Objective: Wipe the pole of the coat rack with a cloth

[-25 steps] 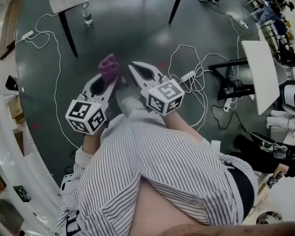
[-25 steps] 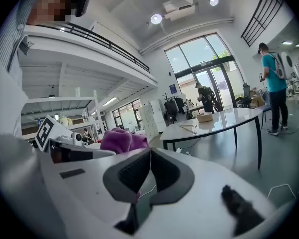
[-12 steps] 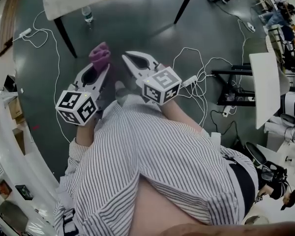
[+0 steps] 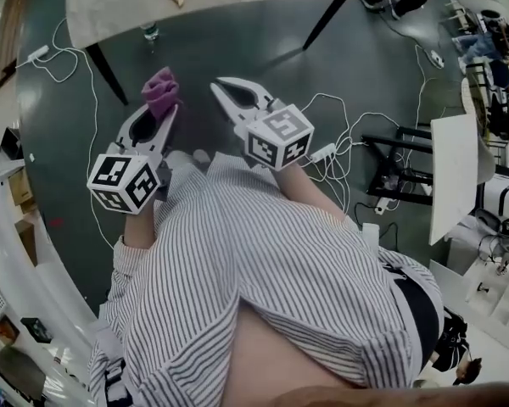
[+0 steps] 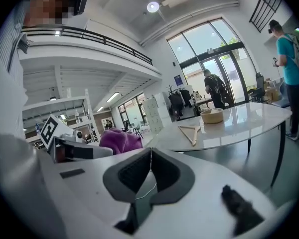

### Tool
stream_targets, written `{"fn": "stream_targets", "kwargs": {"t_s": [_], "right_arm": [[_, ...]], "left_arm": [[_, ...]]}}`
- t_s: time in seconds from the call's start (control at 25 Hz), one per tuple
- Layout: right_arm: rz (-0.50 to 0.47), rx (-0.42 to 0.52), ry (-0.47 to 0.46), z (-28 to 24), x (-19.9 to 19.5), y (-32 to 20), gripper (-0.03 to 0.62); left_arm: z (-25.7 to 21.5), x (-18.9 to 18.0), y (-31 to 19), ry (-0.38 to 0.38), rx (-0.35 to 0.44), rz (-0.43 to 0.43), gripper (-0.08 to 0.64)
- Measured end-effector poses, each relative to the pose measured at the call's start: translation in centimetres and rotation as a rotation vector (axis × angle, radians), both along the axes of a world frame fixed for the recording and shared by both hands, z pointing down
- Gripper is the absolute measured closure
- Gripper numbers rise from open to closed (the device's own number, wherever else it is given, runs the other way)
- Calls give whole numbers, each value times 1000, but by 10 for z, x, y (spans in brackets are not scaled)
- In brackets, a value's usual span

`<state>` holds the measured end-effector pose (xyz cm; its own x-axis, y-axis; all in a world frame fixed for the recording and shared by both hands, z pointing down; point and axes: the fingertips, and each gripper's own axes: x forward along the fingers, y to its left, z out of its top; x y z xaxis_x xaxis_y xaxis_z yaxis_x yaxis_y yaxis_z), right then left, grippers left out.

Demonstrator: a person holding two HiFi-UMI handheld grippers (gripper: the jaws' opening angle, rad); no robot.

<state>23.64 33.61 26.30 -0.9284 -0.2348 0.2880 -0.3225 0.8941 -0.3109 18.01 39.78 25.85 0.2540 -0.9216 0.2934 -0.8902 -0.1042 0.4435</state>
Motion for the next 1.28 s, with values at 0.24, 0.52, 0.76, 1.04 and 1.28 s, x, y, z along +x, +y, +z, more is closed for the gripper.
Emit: {"fn": "stream_targets", "kwargs": {"t_s": [0.24, 0.52, 0.76, 1.04, 1.28], "right_arm": [[-15, -85, -9, 16, -22, -25, 575], [6, -74, 5, 27, -71, -78, 575], [55, -39, 9, 24, -134, -140, 575], [77, -52, 11, 13, -211, -206, 577], [111, -84, -4, 13, -256, -249, 577]], "left_arm": [[12, -25, -31, 14, -37, 2, 434], [25, -63, -91, -3, -48, 74, 434], [23, -132, -149, 22, -45, 92, 434], [5, -212, -218, 7, -11, 136, 434], [4, -248, -269, 18, 1, 219, 434]]}}
